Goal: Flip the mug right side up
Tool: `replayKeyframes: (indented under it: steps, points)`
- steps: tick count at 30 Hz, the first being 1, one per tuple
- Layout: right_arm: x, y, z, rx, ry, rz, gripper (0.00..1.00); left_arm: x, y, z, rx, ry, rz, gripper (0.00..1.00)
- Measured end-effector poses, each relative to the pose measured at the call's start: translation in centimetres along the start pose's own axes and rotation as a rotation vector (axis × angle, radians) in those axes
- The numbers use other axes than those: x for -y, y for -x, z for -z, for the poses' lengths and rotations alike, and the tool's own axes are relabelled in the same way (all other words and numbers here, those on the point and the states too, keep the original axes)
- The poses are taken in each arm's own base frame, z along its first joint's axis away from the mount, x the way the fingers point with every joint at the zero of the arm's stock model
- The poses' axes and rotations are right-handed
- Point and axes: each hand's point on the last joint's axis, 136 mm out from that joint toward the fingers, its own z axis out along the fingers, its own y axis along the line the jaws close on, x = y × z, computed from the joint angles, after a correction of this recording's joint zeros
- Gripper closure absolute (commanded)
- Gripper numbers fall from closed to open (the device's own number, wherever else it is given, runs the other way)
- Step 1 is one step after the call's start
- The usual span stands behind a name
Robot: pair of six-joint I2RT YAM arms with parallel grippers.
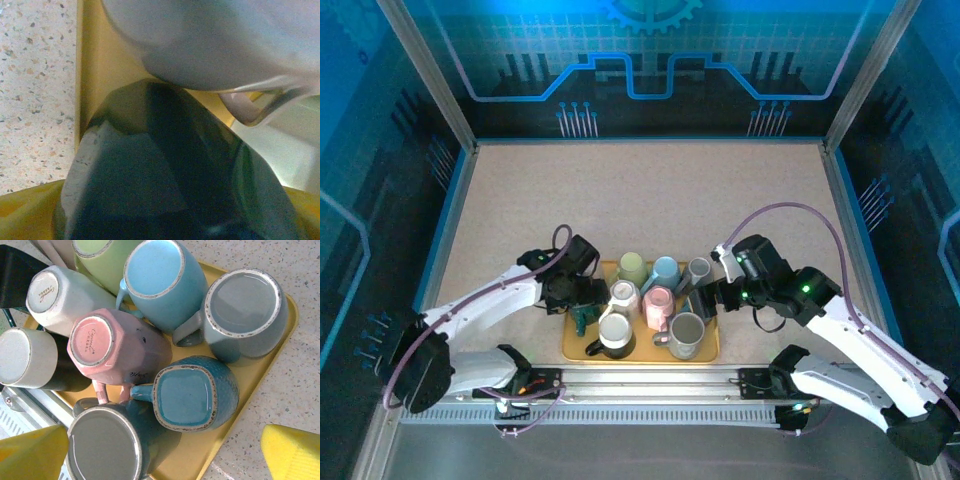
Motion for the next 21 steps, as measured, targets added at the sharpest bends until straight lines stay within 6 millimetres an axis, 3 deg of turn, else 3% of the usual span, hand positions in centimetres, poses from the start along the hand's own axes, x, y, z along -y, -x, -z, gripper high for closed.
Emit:
replayKeyframes:
  steps: [8, 12, 16, 21]
  points:
    - [0.0, 0.0, 0.0, 0.000, 0.000, 0.000, 0.05, 0.0, 0.3, 0.2, 0.018, 0.005, 0.008, 0.34]
    - [0.0, 0.0, 0.0, 0.000, 0.000, 0.000, 0.06, 0.0, 0.3, 0.3, 0.022, 0.005, 0.010, 0.37]
    - [0.0, 0.0, 0.0, 0.000, -0.001, -0.005, 0.00, -0.2, 0.2, 0.5, 0.024, 0.009, 0.009, 0.42]
    - [0.3, 0.2, 0.2, 0.020, -0.024, -0.043, 0.00, -0.4, 0.0, 1.3, 0.027, 0.006, 0.008, 0.45]
